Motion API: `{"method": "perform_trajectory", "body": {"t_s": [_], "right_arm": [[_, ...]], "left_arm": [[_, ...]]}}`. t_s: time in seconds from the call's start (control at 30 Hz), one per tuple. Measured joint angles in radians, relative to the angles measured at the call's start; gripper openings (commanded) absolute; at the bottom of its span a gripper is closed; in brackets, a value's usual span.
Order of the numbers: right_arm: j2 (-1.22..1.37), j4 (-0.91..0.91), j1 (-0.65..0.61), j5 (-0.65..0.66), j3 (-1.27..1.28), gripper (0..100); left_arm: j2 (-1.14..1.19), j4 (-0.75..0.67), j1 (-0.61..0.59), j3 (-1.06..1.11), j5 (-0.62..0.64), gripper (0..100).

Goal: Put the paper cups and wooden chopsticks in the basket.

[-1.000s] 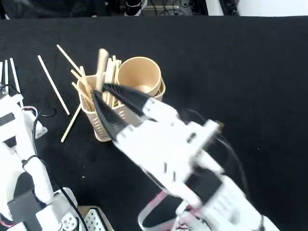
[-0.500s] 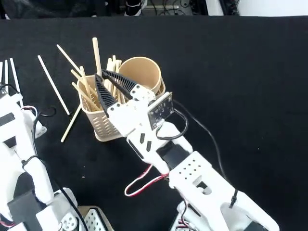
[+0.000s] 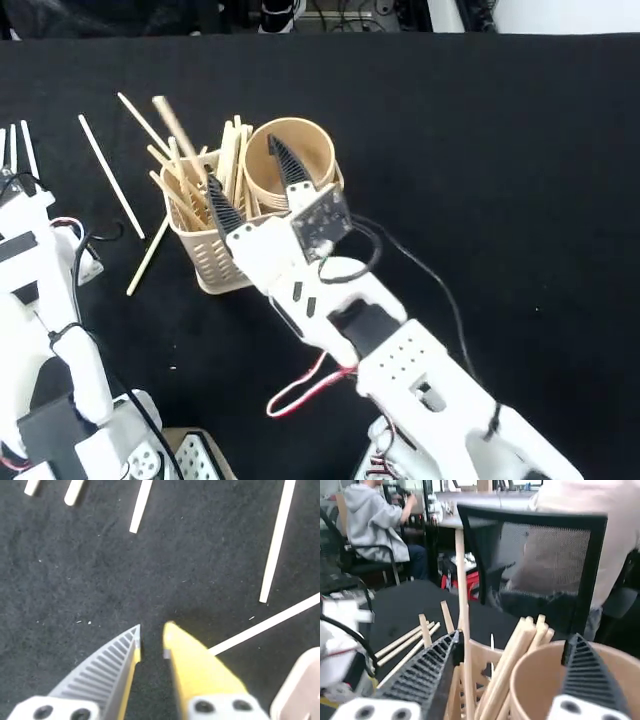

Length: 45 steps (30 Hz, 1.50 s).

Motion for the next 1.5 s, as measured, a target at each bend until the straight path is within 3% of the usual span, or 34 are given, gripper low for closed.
{"method": "perform_trajectory", "body": {"t_s": [0.2,0.43,0.77,0.97,1.1,1.33,1.5], "right_arm": [[-0.315,0.267,0.041,0.0,-0.072,1.7],[-0.68,0.683,0.275,0.002,-0.279,2.5],[-0.736,1.142,0.606,0.002,-0.229,2.8],[-0.736,1.18,0.621,0.002,-0.04,2.8],[-0.73,1.097,0.601,0.0,0.141,2.8],[-0.732,1.007,0.509,0.0,0.288,2.8],[-0.732,1.003,0.508,0.0,0.298,2.8]], "left_arm": [[0.017,0.025,-0.011,-0.051,0.0,16],[0.222,0.258,-0.017,-0.41,-0.158,16],[0.879,0.586,-0.121,-1.307,-0.328,16],[1.323,0.718,-0.123,-1.958,-0.411,21],[1.56,0.724,-0.124,-2.302,-0.417,21],[1.639,0.491,-0.163,-2.288,-0.347,21],[1.651,0.454,-0.164,-2.254,-0.331,19]]}}
